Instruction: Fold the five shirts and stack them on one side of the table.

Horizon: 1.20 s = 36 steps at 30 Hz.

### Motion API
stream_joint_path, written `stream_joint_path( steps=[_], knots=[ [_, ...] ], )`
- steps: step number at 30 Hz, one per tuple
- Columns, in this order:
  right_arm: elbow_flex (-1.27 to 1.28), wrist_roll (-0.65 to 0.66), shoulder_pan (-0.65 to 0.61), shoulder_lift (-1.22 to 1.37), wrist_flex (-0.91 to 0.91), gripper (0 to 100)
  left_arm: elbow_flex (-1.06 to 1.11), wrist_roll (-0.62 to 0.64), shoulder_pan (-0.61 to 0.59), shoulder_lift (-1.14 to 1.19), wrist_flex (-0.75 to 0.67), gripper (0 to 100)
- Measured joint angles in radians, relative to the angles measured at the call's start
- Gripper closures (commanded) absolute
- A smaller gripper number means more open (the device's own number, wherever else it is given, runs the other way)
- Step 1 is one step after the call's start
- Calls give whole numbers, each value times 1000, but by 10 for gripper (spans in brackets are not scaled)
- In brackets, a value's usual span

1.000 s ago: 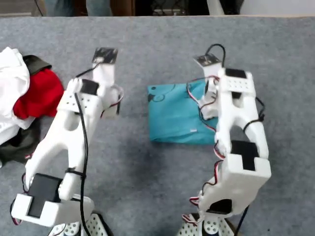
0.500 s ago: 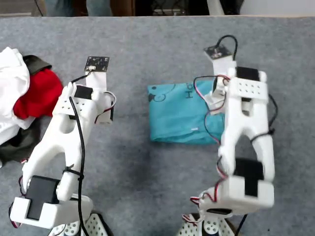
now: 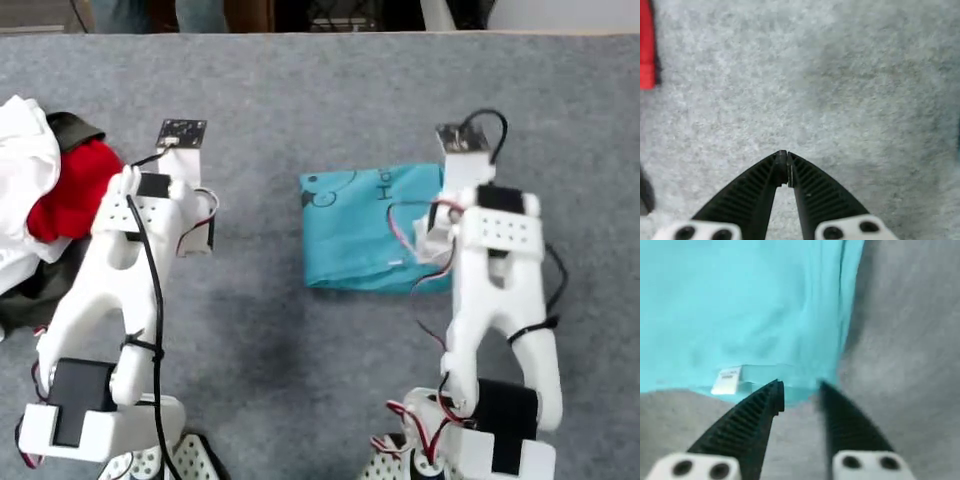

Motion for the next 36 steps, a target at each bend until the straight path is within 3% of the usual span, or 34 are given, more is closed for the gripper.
stream_joint_path(
  steps=[5,10,16,22,30,36],
  knots=[
    [64,-295,-91,0,-38,644,43,-8,-43,0,0,971],
    [132,-381,-123,26,-173,645,46,-11,-44,0,0,971],
    [130,-387,-123,157,-238,676,46,-11,-44,0,0,971],
    [72,-387,-112,242,-189,956,46,-11,-44,0,0,971],
    [41,-273,-106,258,-173,985,46,-11,-44,0,0,971],
    [-69,-190,-3,259,-100,985,46,-11,-103,0,0,971]
  ],
)
